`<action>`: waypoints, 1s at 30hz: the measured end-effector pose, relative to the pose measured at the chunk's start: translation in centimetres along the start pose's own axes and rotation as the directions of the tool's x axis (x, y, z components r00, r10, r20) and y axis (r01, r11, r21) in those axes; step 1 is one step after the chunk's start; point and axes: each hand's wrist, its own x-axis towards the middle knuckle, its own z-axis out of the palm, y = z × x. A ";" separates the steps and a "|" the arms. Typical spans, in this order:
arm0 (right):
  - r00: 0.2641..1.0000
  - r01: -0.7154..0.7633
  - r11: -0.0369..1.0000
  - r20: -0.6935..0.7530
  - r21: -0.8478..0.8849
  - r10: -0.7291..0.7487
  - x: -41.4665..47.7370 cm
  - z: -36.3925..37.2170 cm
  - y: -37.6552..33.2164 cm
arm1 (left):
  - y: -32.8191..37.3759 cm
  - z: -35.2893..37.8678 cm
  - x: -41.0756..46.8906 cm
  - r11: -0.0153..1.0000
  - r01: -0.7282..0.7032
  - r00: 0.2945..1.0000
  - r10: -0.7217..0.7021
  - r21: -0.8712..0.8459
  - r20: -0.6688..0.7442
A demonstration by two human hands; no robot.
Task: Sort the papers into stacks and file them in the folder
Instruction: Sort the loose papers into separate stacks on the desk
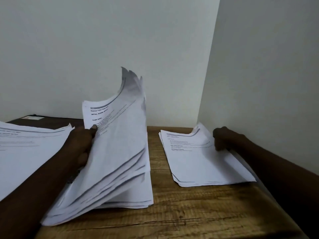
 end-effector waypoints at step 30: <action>0.940 0.312 0.037 -0.303 0.949 -0.158 -3.2 1.8 -9.6 | 1.0 1.8 -1.7 0.998 -0.059 0.987 0.063 -0.032 0.151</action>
